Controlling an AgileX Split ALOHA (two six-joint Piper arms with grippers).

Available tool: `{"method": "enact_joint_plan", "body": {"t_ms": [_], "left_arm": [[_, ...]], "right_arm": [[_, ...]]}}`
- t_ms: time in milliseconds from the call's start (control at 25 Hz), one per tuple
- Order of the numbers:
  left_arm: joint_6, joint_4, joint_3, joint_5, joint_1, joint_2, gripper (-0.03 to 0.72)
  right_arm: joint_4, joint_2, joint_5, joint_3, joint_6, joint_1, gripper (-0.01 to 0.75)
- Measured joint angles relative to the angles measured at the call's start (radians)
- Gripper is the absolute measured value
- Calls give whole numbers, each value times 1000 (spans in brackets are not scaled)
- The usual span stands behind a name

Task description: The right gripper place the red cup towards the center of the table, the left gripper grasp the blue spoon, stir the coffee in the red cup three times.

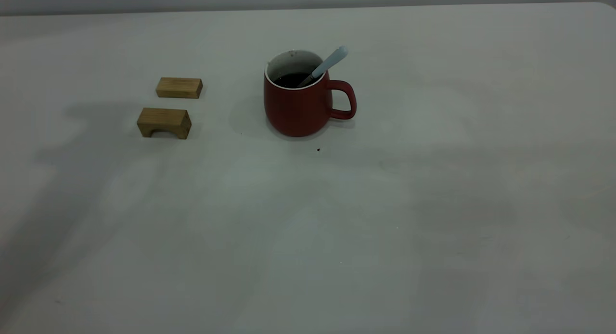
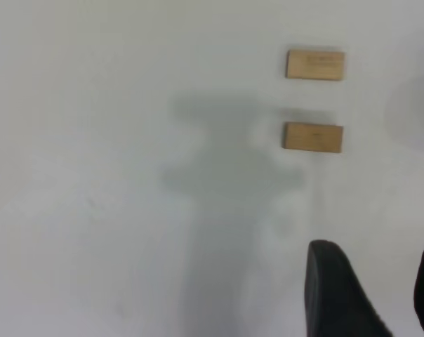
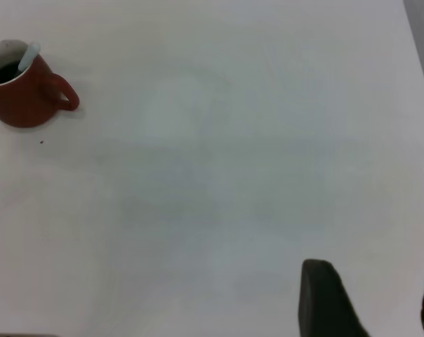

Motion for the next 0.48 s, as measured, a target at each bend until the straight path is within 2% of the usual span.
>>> {"method": "enact_joint_plan", "body": {"t_ms": [200, 320, 480], "left_arm": [[242, -64, 259, -140, 0, -221, 355], [252, -77, 440, -196, -1, -371, 355], [192, -77, 686, -211, -1, -594, 355]], "right_arm": [[0, 0, 0, 0, 0, 0, 375], [0, 0, 0, 0, 0, 0, 375], [0, 0, 0, 0, 0, 0, 375]]}}
